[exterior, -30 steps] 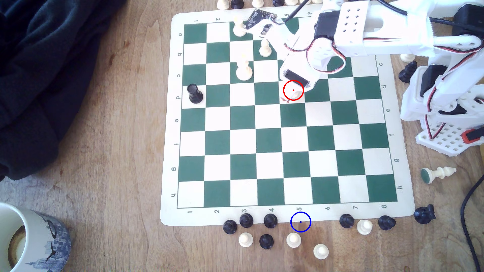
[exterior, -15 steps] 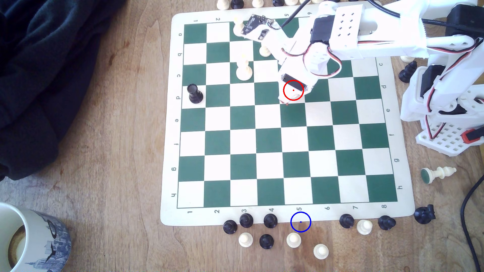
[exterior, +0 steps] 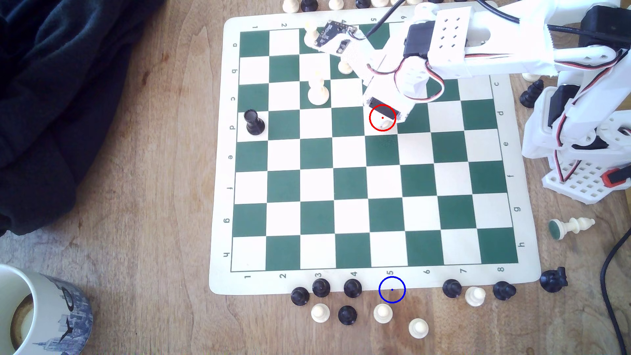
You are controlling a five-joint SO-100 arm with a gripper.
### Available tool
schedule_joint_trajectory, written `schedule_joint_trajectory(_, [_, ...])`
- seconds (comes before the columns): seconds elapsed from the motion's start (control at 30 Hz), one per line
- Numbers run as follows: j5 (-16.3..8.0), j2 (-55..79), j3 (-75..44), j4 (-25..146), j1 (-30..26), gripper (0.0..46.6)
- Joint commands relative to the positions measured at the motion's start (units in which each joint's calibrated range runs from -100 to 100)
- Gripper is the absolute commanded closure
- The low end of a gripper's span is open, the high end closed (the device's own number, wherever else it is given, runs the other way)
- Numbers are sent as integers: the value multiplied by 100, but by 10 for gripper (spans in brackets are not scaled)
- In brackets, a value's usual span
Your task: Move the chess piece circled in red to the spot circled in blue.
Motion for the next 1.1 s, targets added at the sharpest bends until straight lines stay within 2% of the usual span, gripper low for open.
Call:
schedule_joint_trajectory(0.0, [24,-143,-337,-22,-22,416])
schedule_joint_trajectory(0.27, [73,-508,-799,633,-6,425])
schedule_joint_trajectory(0.47, [88,-983,-1135,1288,-382,426])
schedule_joint_trajectory(0.67, [-44,-1467,-1207,2050,-1461,434])
schedule_joint_trajectory(0.83, [-127,-1662,-1162,2058,-2048,435])
schedule_joint_trajectory(1.07, [-259,-1289,-1425,2017,-2822,437])
